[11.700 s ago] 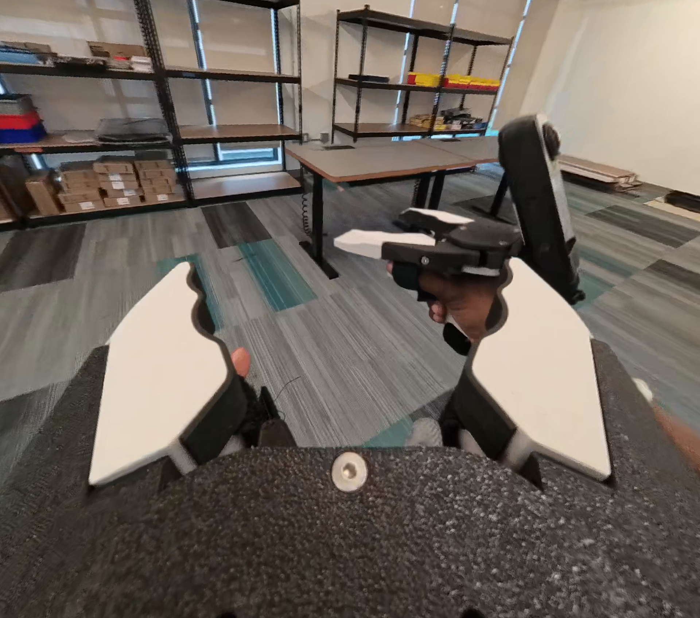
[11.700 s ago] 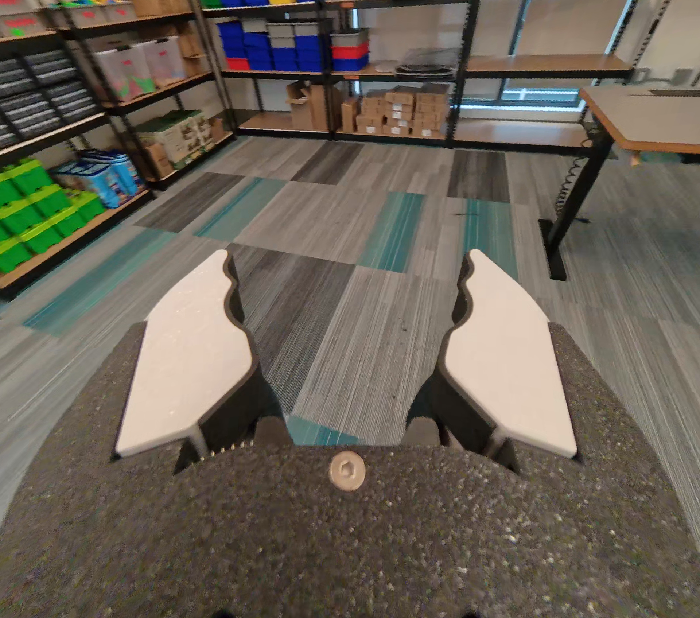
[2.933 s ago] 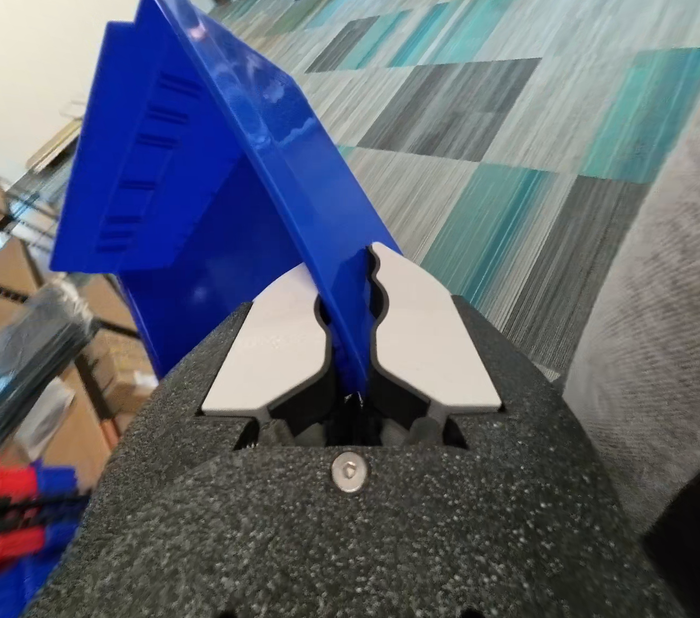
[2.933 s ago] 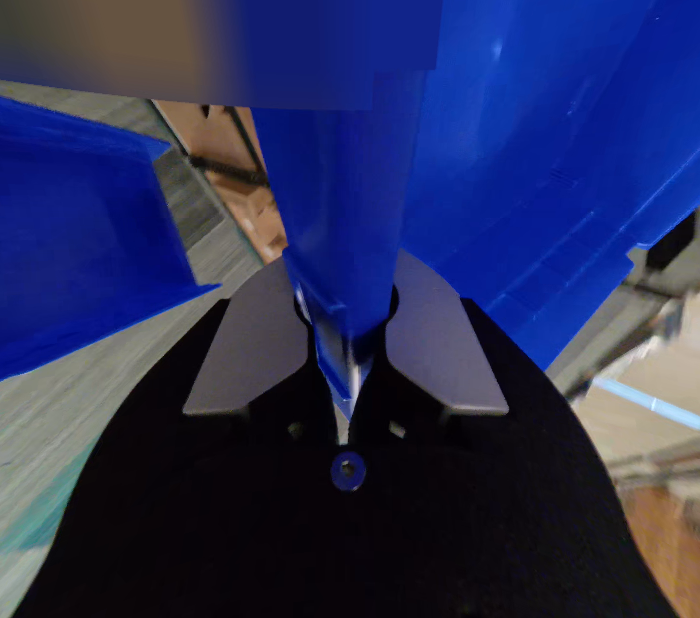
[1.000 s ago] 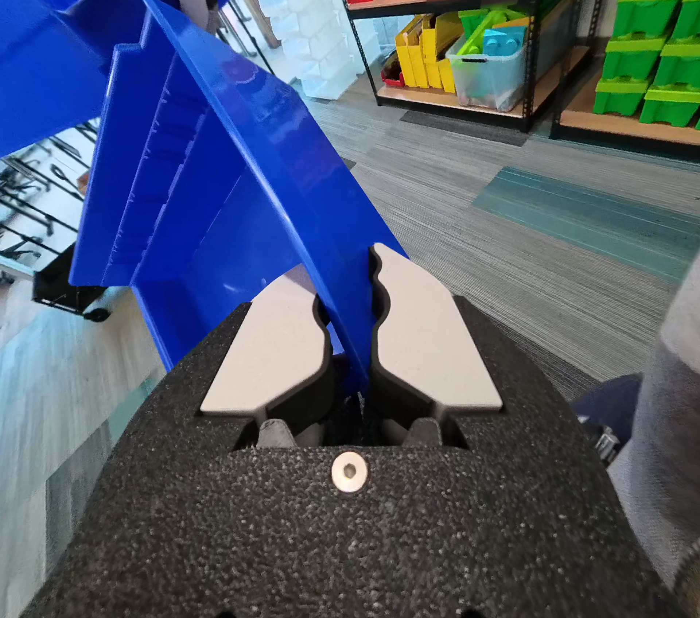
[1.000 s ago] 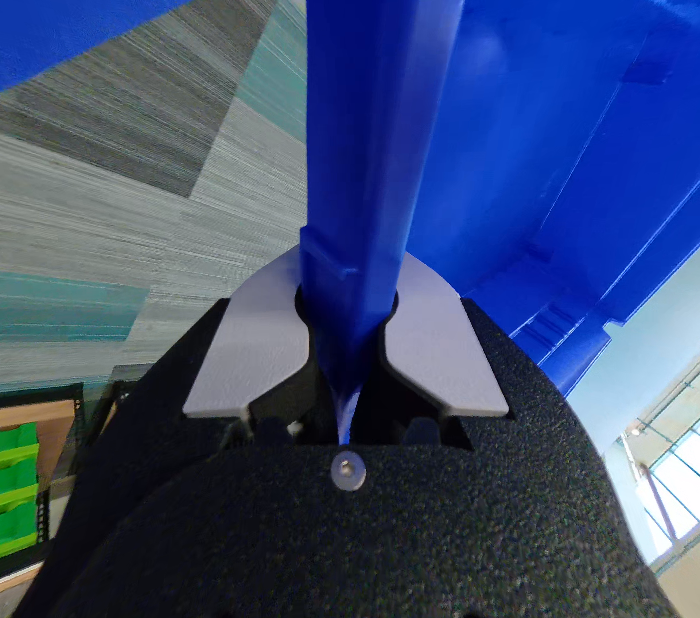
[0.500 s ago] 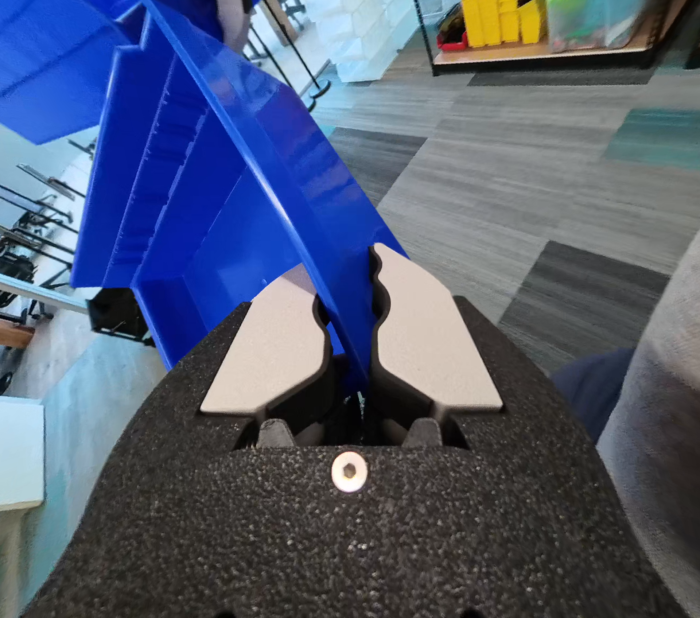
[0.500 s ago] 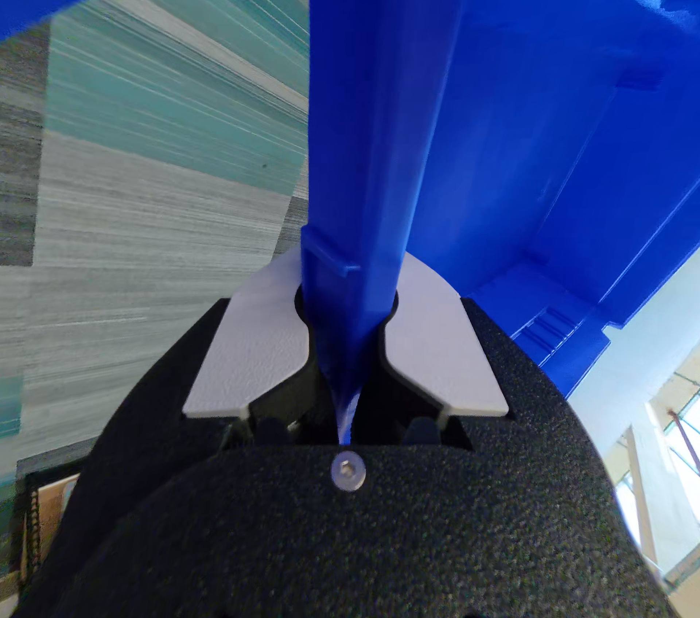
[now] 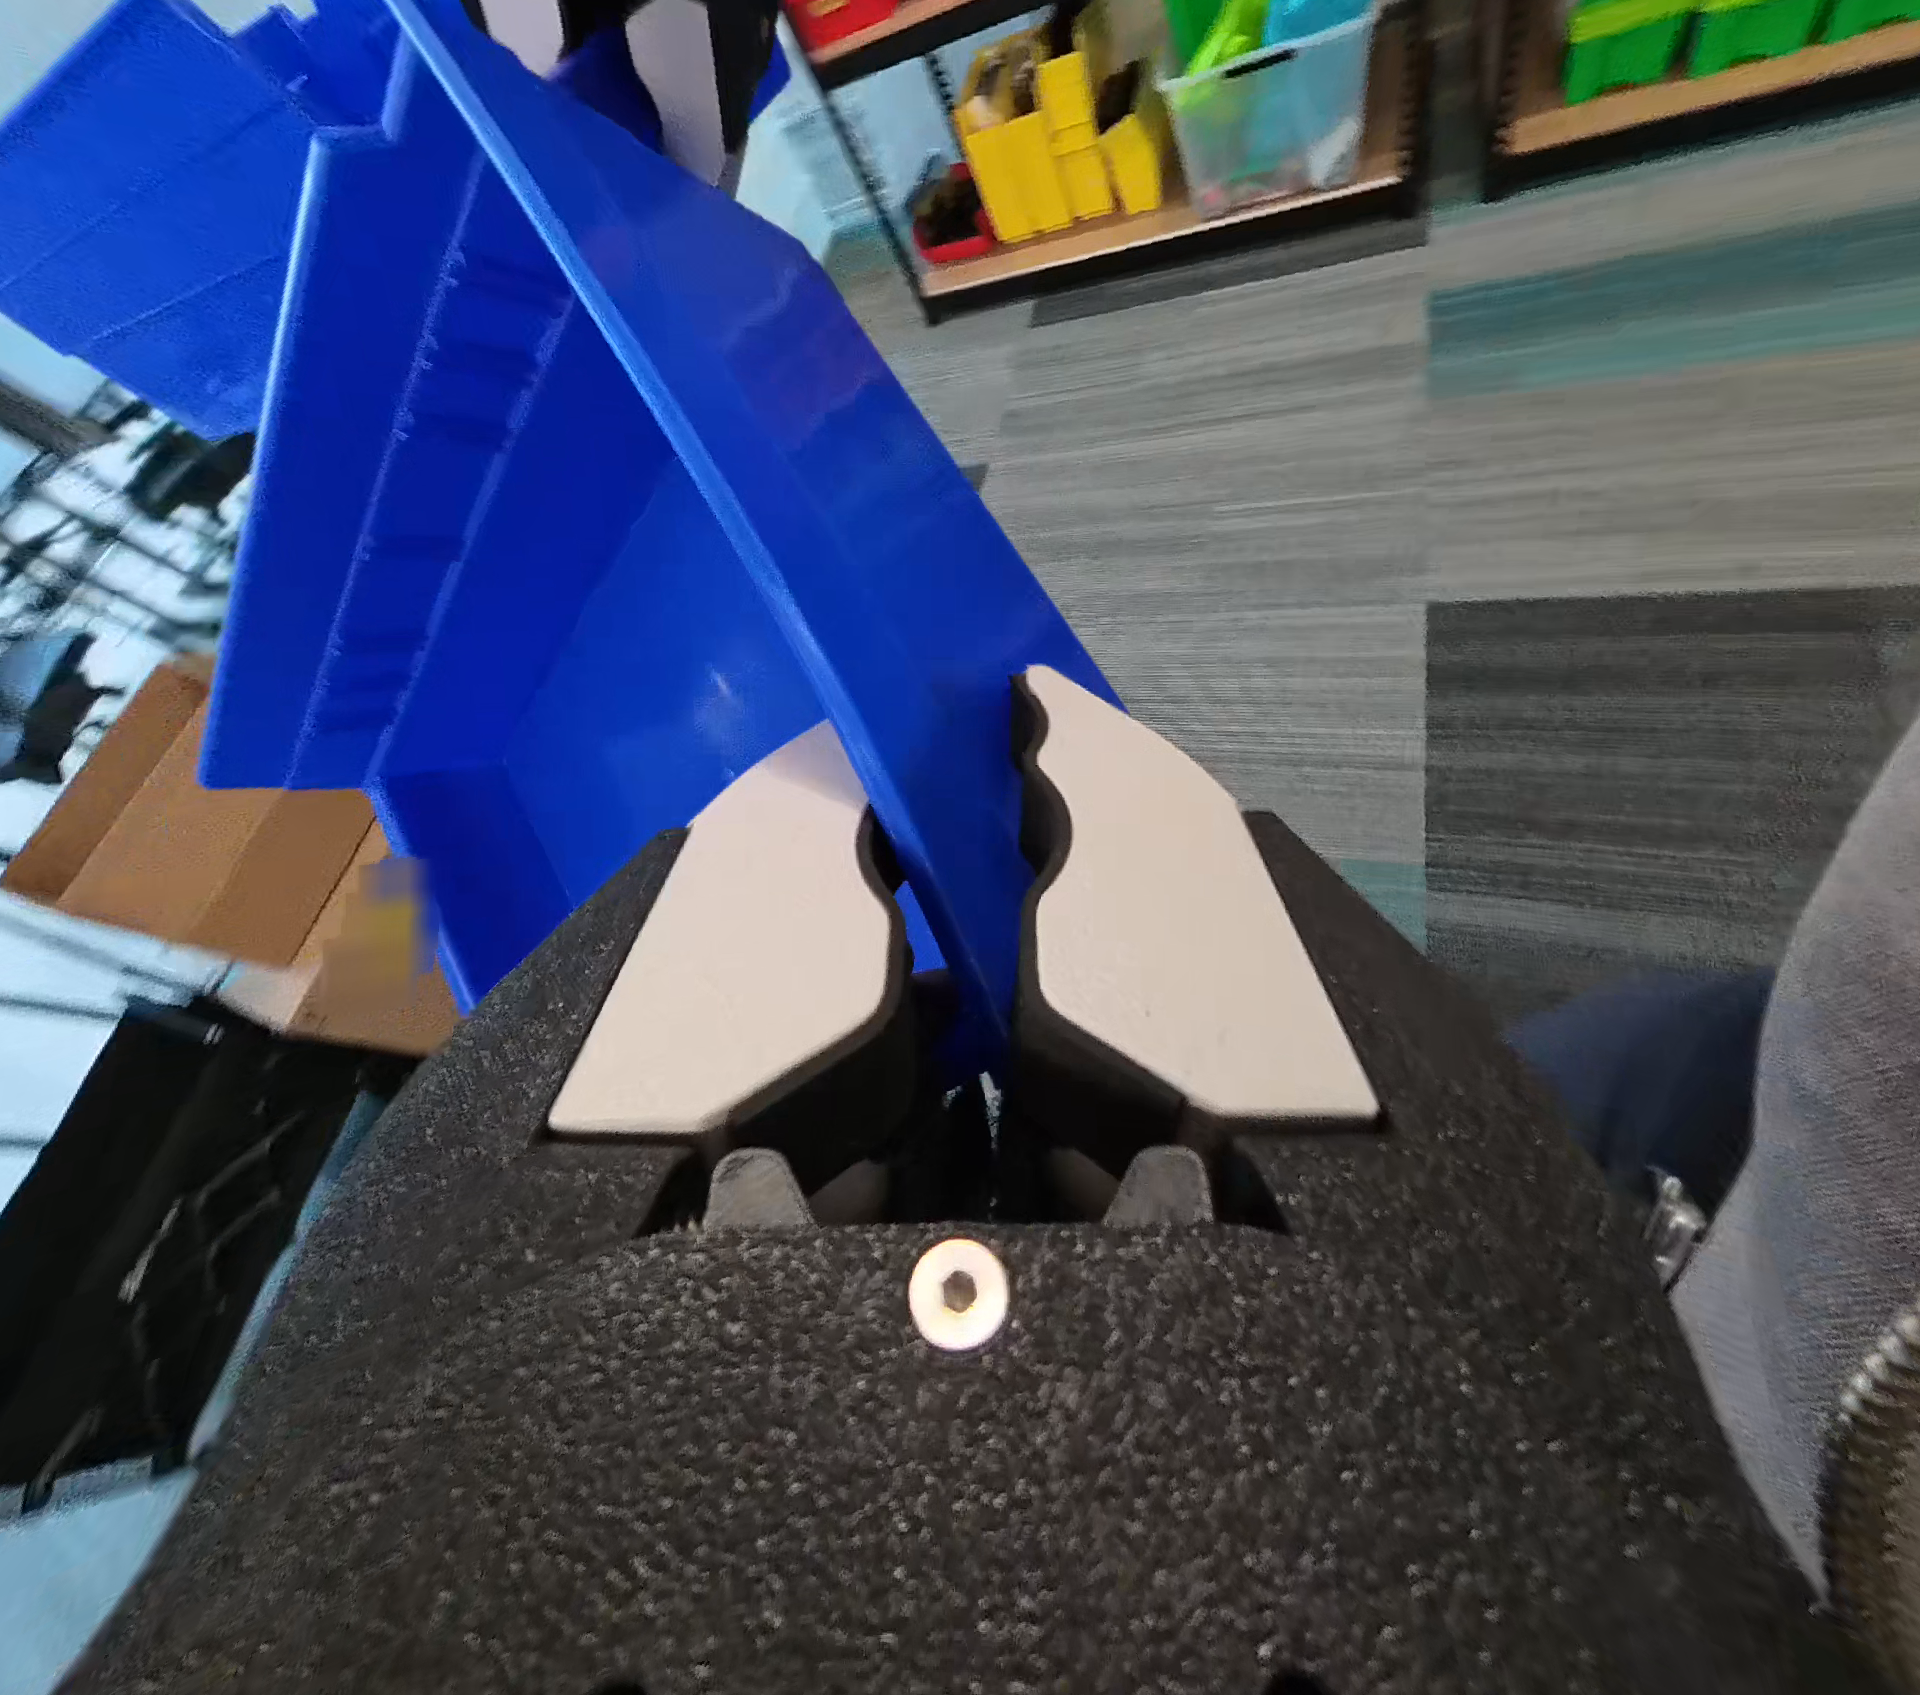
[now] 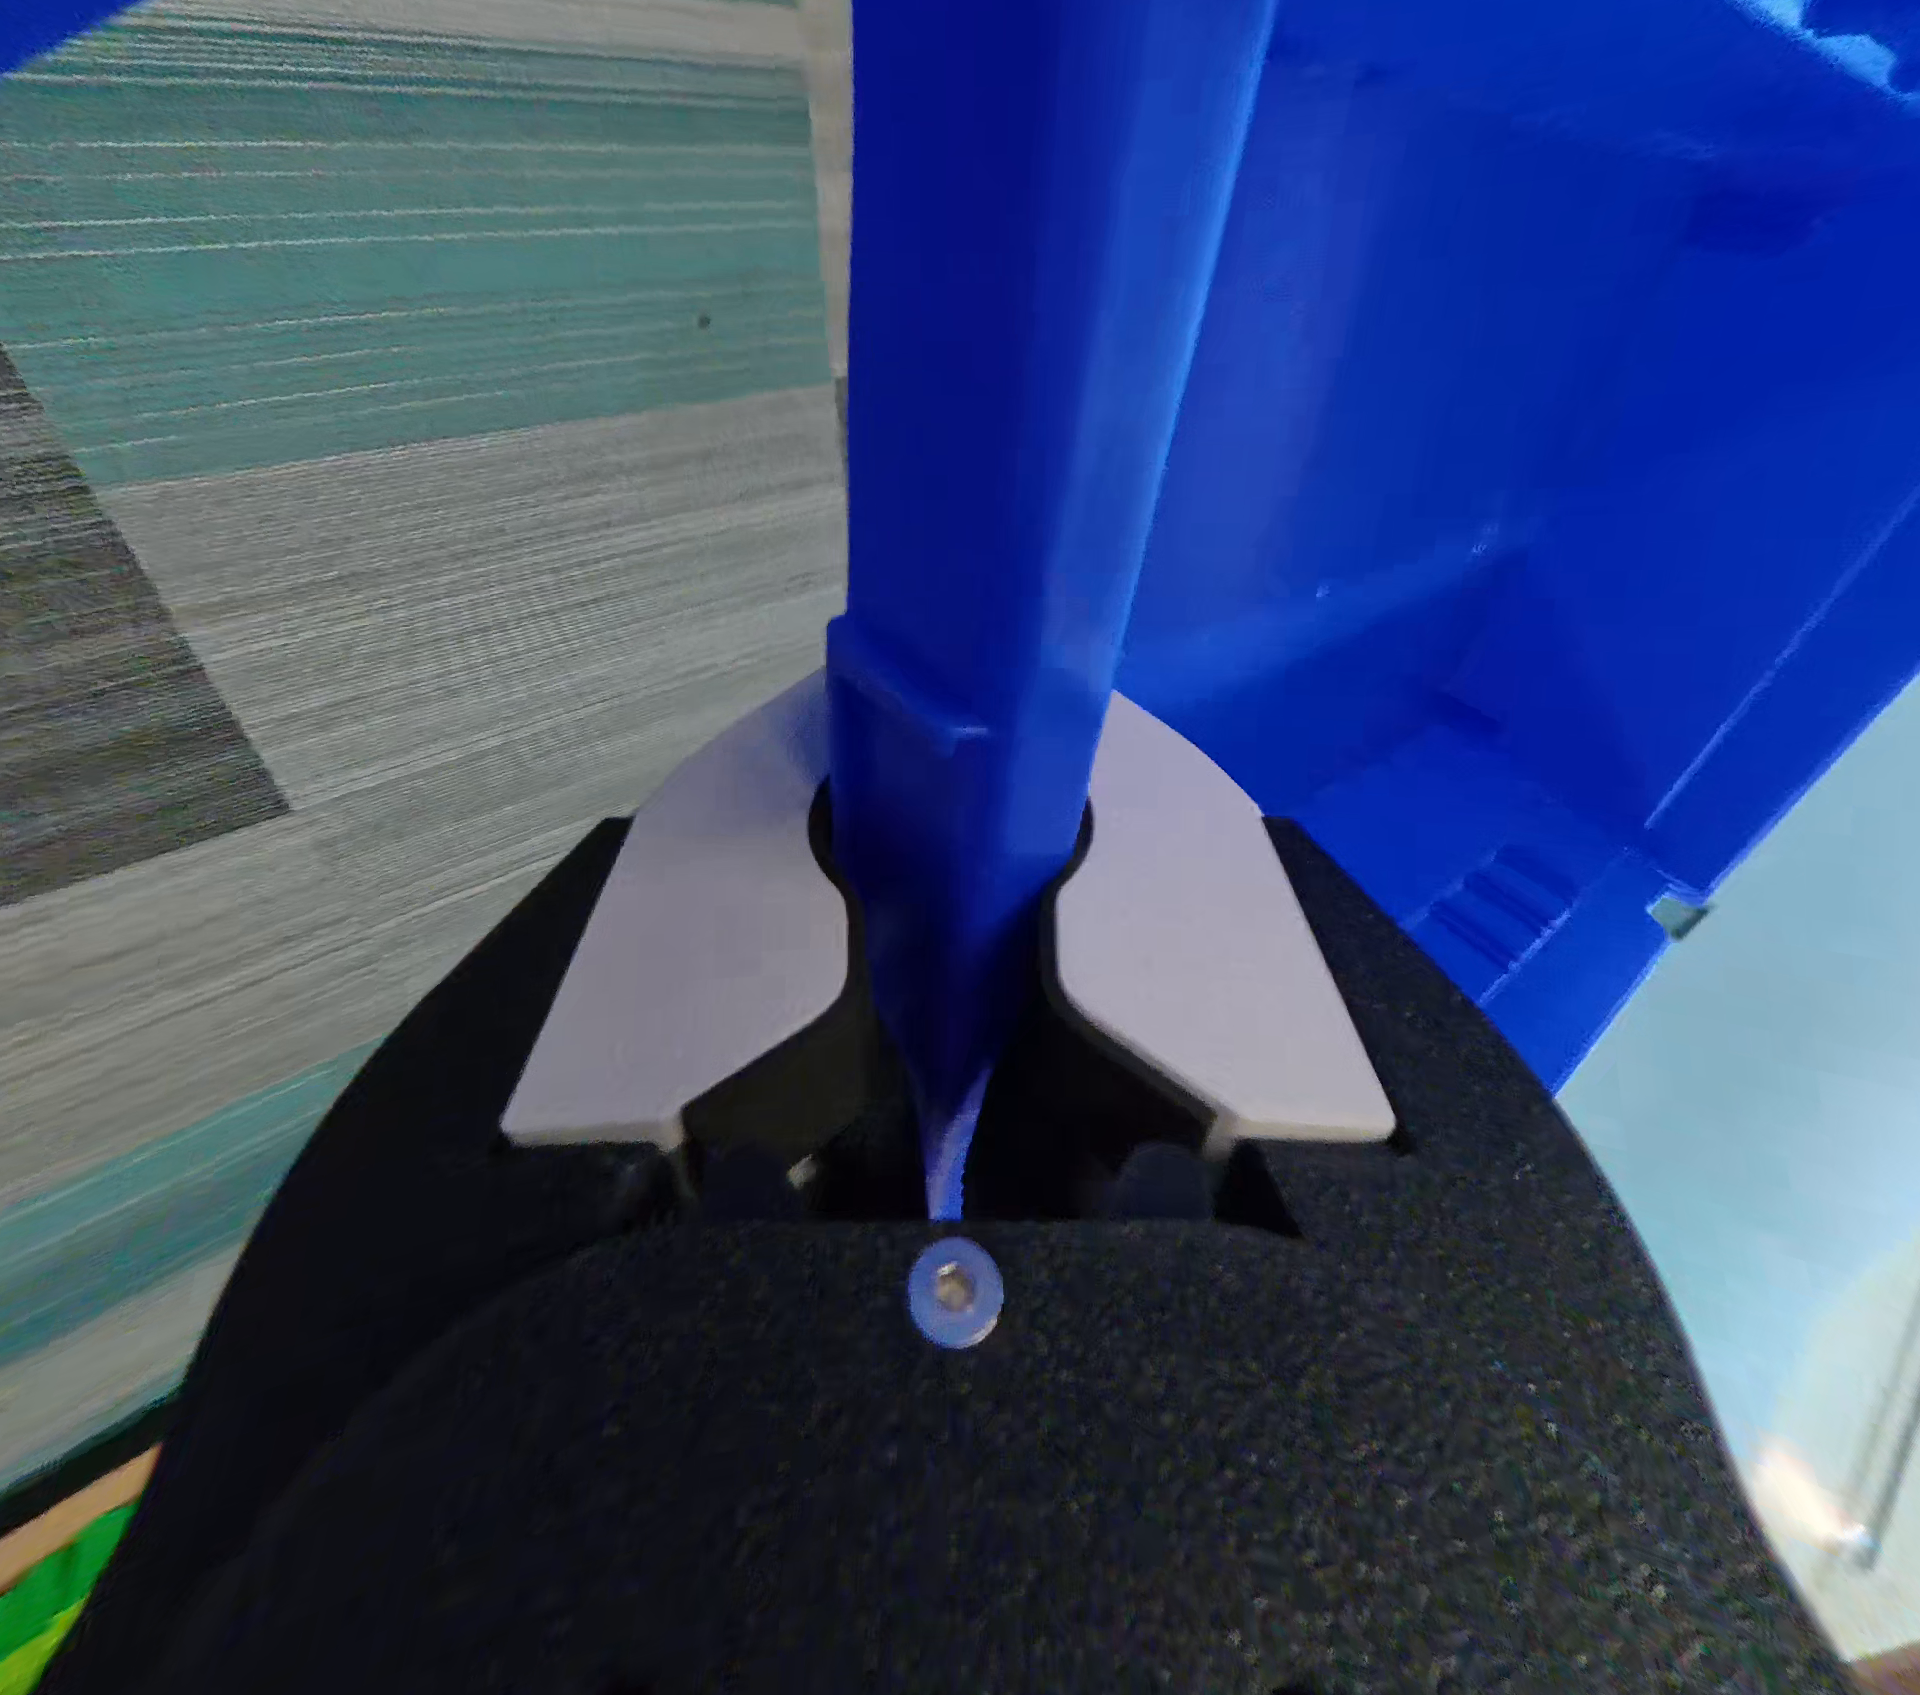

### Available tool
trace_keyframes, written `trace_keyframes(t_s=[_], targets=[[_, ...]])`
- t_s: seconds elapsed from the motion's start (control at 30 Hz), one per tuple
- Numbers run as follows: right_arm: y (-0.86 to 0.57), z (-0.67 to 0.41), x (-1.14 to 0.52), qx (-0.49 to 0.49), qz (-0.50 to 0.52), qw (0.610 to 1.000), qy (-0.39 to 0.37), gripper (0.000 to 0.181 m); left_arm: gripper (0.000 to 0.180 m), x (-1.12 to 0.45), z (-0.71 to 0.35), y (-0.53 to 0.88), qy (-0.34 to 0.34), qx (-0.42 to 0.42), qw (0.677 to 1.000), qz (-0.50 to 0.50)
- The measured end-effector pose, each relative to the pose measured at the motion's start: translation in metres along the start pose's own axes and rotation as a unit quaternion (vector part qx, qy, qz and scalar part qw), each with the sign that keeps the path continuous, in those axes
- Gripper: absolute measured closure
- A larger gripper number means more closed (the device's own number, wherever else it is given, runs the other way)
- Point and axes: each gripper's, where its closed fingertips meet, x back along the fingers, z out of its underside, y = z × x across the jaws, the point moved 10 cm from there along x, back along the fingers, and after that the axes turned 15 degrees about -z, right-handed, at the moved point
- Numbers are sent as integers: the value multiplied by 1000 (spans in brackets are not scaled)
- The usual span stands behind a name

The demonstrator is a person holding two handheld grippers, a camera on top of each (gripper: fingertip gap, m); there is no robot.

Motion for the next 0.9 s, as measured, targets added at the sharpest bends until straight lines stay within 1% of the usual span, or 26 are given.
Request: trace_keyframes(t_s=[0.23,0.47,0.63,0.73,0.9], targets=[[-39,92,-50,-149,-23,987,47,151,165,-122,10,74,-62,-30,987,146],[-92,234,-105,-256,-52,962,75,151,165,-306,-22,133,-88,-71,970,217],[-130,328,-141,-321,-76,940,86,151,165,-427,-52,156,-99,-78,956,267],[-146,380,-166,-362,-86,925,80,151,165,-498,-68,166,-118,-82,941,307],[-167,469,-216,-442,-100,887,94,151,165,-634,-91,180,-144,-94,915,366]])
